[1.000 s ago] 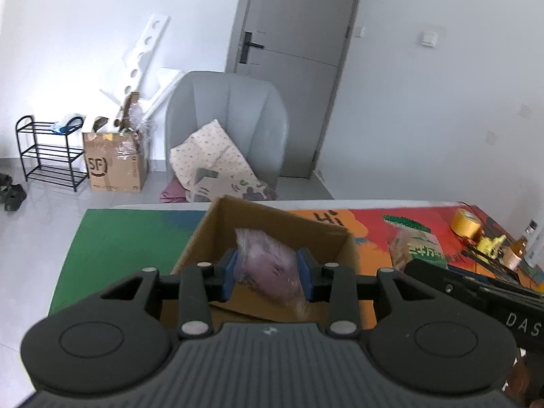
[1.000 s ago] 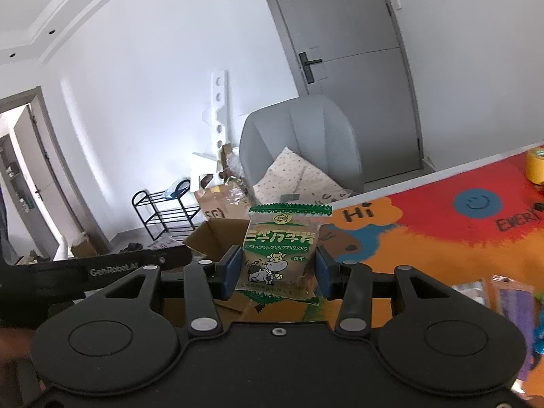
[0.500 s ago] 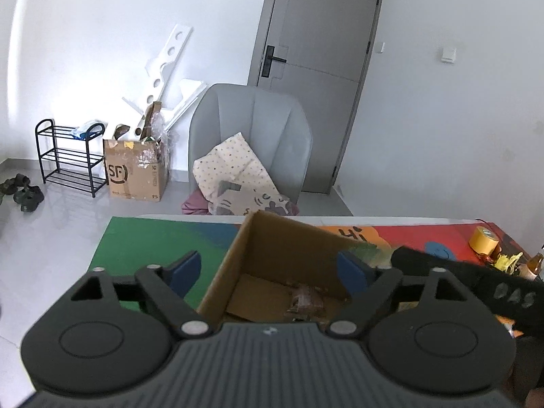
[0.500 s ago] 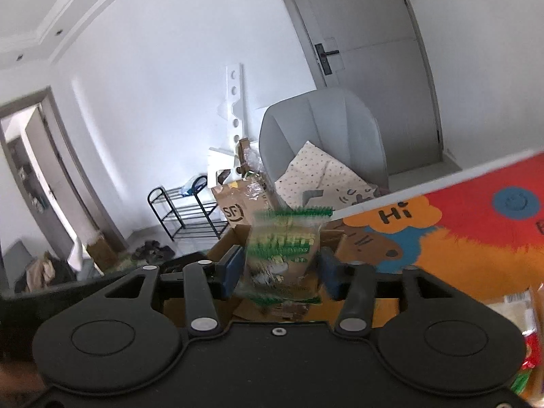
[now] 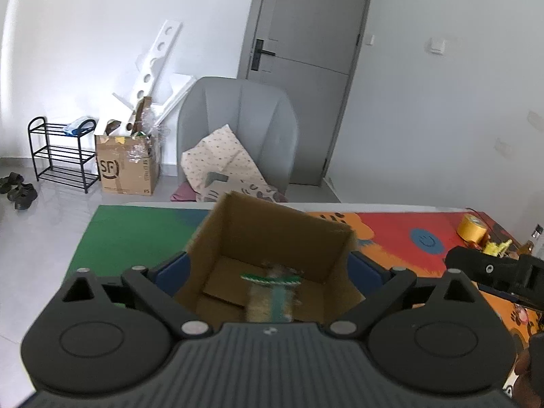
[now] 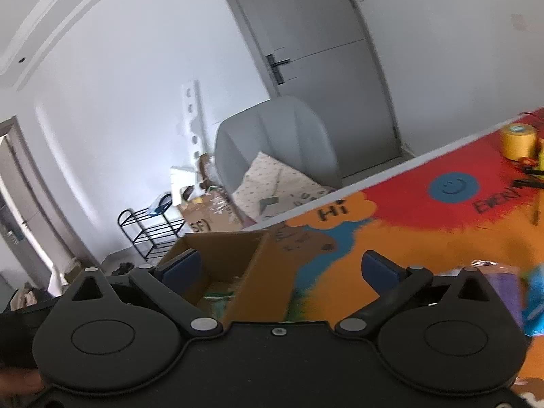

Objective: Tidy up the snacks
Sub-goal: 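Carry both snacks to the cardboard box and open both grippers inside, then return both grippers to the pile, right toward the clear bread roll bag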

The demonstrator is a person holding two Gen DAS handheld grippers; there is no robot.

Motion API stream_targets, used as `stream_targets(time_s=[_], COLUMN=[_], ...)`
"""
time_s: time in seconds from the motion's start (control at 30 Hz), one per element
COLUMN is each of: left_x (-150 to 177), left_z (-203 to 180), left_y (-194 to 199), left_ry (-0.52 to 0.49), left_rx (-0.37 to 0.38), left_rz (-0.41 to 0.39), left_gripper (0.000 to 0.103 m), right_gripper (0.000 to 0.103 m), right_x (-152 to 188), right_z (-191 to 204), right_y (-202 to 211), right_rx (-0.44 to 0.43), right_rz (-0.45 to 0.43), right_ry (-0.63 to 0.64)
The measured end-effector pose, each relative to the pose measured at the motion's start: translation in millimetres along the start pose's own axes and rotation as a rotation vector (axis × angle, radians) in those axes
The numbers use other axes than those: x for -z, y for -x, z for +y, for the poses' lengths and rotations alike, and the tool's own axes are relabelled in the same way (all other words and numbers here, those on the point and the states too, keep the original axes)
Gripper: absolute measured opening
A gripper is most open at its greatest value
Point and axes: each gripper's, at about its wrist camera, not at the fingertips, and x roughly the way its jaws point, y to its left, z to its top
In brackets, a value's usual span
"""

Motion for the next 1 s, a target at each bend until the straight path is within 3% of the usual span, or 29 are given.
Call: stream_targets(time_s=[0.23, 1.0], left_x=[8.7, 38.6], left_z=[-19.6, -90.0], left_y=[1.7, 5.5], left_ry=[-0.024, -0.132], left_rx=[0.048, 0.191], left_rz=[0.026, 0.135], left_gripper=[0.102, 0.102], right_gripper=[0.103, 0.103], right_x=[6.0, 24.9], right_z=[-18.2, -96.6], right_y=[14.3, 63.4], right_rx=[0.040, 0.207], right_rz=[0.016, 0.028], right_ry=[-0.023, -0.152])
